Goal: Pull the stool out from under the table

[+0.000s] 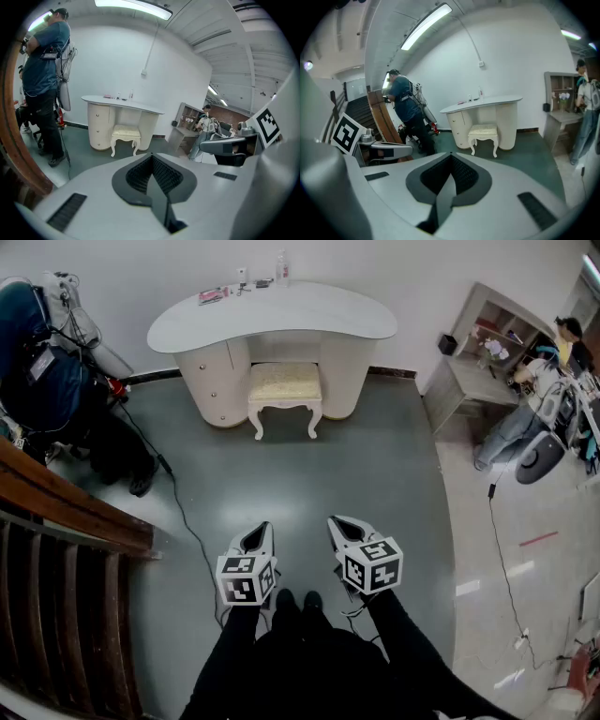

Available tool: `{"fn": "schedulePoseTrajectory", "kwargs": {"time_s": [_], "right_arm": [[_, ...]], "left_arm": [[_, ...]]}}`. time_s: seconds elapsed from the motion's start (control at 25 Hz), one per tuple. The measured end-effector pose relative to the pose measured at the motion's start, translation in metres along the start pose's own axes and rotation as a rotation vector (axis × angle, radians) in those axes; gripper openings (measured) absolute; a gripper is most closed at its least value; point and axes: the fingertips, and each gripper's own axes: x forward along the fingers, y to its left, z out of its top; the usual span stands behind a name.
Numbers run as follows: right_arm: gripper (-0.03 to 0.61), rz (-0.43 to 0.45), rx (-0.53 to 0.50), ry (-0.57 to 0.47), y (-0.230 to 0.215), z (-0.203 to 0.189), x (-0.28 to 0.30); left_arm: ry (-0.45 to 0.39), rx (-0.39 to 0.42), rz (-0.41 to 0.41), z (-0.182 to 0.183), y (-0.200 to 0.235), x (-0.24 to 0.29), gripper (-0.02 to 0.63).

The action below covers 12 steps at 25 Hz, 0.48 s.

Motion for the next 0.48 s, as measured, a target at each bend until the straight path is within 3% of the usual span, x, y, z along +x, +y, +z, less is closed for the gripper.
{"fn": "schedulePoseTrajectory", "kwargs": {"time_s": [0.48], "right_arm": [[0.003,-0.019,0.035,0.019,-0.016,-0.007,0.008]], "left_arm": [[0.032,-0.001,-0.004,0.002,0.015,0.007,0.006]]}}
